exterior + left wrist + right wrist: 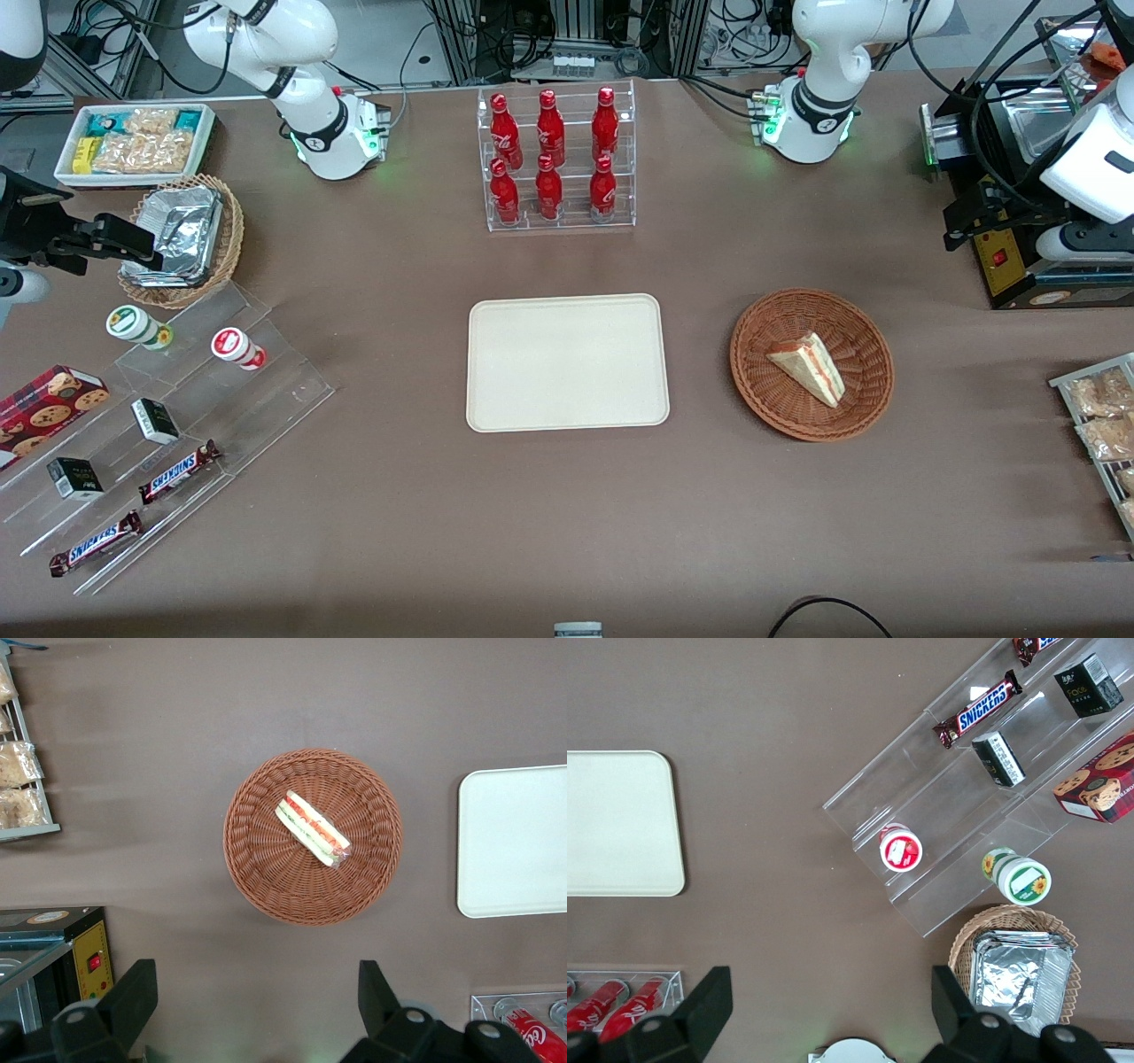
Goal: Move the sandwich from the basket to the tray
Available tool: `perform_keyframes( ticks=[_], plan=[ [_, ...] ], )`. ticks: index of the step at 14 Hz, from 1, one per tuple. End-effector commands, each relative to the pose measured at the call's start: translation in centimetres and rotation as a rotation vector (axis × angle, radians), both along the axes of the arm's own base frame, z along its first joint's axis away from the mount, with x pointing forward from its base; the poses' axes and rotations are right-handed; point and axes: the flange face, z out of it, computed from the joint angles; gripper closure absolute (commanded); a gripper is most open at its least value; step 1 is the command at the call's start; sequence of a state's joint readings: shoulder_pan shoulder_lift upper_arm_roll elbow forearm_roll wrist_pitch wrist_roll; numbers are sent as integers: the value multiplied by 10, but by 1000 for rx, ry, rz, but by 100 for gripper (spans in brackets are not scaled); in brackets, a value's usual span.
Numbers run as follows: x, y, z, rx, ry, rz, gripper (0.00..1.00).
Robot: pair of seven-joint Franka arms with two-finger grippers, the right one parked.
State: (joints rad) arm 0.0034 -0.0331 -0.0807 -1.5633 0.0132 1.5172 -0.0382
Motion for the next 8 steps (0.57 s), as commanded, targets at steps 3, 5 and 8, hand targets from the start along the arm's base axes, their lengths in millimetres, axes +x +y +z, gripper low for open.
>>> perform_keyframes(
  ticks=[3, 5, 8],
  plan=[
    [1, 5, -1, 13, -3, 1, 0],
    [12, 4, -24, 14, 36, 4, 0],
    [31, 1, -75, 20, 93, 69, 0]
  ],
)
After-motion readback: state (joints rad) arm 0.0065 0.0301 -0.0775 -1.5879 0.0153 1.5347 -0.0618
